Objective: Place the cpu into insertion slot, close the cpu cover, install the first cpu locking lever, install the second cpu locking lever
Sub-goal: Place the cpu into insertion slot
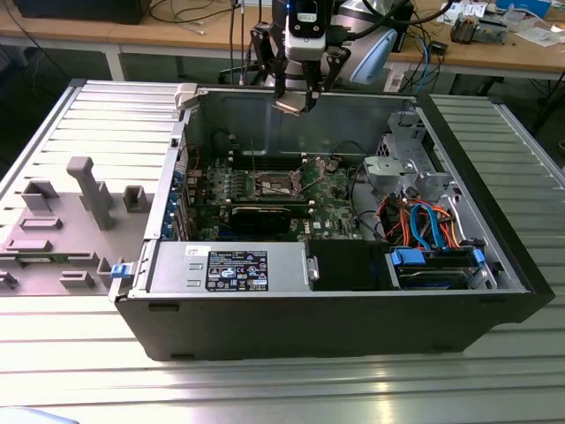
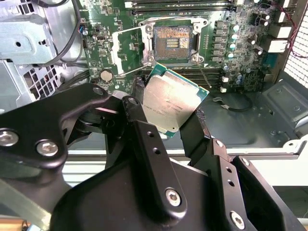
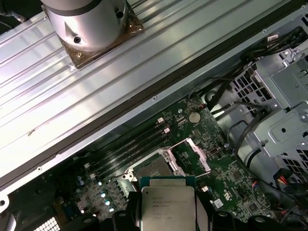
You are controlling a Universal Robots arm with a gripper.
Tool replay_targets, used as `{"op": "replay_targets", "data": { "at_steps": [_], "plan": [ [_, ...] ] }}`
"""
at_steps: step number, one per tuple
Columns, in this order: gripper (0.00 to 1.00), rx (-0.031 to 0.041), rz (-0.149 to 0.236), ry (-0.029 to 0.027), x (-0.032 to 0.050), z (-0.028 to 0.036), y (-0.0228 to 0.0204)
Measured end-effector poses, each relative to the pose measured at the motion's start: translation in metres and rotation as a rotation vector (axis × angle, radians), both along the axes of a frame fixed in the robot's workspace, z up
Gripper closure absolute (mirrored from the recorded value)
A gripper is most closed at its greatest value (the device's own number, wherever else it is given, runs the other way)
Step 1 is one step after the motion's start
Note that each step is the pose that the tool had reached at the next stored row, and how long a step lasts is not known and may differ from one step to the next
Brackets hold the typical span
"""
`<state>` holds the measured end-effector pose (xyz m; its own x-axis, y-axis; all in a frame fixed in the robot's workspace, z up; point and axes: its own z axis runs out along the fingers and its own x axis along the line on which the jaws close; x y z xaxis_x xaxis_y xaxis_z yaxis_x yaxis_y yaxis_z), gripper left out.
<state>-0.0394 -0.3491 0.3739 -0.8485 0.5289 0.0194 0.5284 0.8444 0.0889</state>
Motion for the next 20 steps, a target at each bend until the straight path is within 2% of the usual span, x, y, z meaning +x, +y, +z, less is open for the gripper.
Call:
{"op": "replay_targets", "data": {
  "at_steps": [13,20],
  "plan": [
    [0.45,0.0001,-0.052,0.0000,0.0000,-0.0002,0.0000],
    [0.45,0.0000,-0.054,-0.0001,0.0000,-0.0002,-0.0001]
  ]
}}
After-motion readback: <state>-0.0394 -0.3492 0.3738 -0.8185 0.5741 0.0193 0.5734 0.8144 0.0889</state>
